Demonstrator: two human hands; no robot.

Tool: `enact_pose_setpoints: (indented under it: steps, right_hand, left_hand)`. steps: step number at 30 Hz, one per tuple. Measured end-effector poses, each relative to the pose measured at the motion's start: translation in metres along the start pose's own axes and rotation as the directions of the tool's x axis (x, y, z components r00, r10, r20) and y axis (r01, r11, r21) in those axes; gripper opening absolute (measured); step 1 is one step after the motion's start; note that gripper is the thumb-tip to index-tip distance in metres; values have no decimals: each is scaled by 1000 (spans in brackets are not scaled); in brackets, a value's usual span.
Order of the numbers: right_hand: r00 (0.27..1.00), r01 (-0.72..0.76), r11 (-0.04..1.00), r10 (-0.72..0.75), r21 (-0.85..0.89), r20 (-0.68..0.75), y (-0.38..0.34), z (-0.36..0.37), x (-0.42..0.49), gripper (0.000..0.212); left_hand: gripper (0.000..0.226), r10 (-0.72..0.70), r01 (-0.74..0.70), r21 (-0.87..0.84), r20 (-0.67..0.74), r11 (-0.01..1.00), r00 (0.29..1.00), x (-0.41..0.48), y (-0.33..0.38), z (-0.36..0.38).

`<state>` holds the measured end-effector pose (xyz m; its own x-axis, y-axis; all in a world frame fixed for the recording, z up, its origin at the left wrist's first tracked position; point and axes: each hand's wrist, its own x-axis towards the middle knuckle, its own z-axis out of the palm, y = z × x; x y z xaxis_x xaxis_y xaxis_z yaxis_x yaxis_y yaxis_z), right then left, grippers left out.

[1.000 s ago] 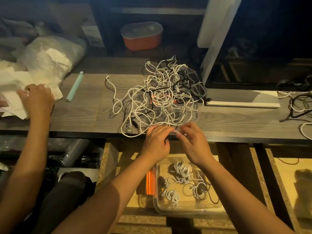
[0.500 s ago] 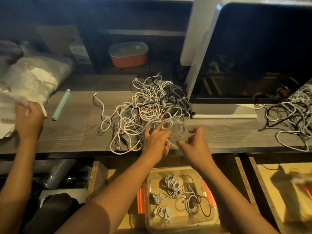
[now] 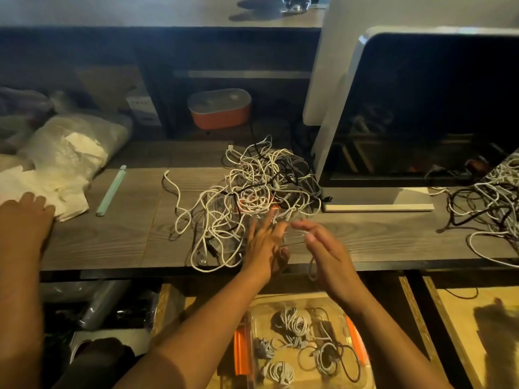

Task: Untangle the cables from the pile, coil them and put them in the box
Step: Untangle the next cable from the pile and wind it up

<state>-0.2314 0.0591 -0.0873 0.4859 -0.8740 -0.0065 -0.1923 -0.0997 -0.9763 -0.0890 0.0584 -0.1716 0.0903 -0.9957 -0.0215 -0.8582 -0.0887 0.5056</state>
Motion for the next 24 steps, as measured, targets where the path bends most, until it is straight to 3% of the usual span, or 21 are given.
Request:
enact_pose_setpoints:
  steps: [2, 3, 4, 6, 7, 10, 12, 14, 17, 20, 22, 24]
  right_hand:
    - [982, -76, 906, 142, 416, -129, -11, 4, -1, 21]
    - [958, -99, 858, 219, 504, -185, -15, 4, 0, 23]
    - [934, -128, 871, 267, 474, -237, -18, 3, 1, 21]
    - [935, -233, 962, 261, 140, -241, -18, -4, 4, 15]
    - [944, -289, 954, 270, -82, -191, -15, -8, 5, 19]
    - [887, -387, 742, 462, -548, -1, 3, -16, 1, 32]
    - [836, -312, 651, 534, -692, 126, 12, -14, -6, 12]
    - [843, -207, 693, 484, -691, 233, 20, -9, -13, 6]
    - [923, -148, 874, 291, -462, 253, 19, -3, -18, 10]
    - [985, -133, 983, 145, -124, 90, 6, 0, -18, 18]
    - [978, -195, 973, 203, 124, -54, 3, 3, -18, 22]
    - [928, -261, 864, 348, 431, -135, -2, 7, -15, 24]
  left_hand:
    - [57, -32, 32, -45, 5, 998, 999, 0, 0, -1]
    - [60, -58, 59, -61, 26, 996, 998, -1, 0, -2]
    - [63, -77, 79, -53, 50, 995, 996, -3, 1, -2]
    - [67, -79, 75, 43, 83, 996, 993, -6, 2, -2]
    - [68, -64, 57, 87, 81, 995, 995, -6, 3, -3]
    - [65, -34, 30, 94, 37, 995, 999, -7, 3, 0]
    - [62, -23, 22, 86, 10, 996, 1000, -7, 4, 1]
    - [60, -33, 33, 81, 0, 996, 999, -8, 7, -2]
    - [58, -64, 64, 77, -8, 995, 998, -10, 8, -4]
    - [60, -92, 93, 68, -5, 993, 996, -15, 8, -1]
    - [61, -107, 108, 12, -43, 994, 993, -17, 12, 2]
    - [61, -120, 118, -32, -85, 993, 989, -18, 19, 1]
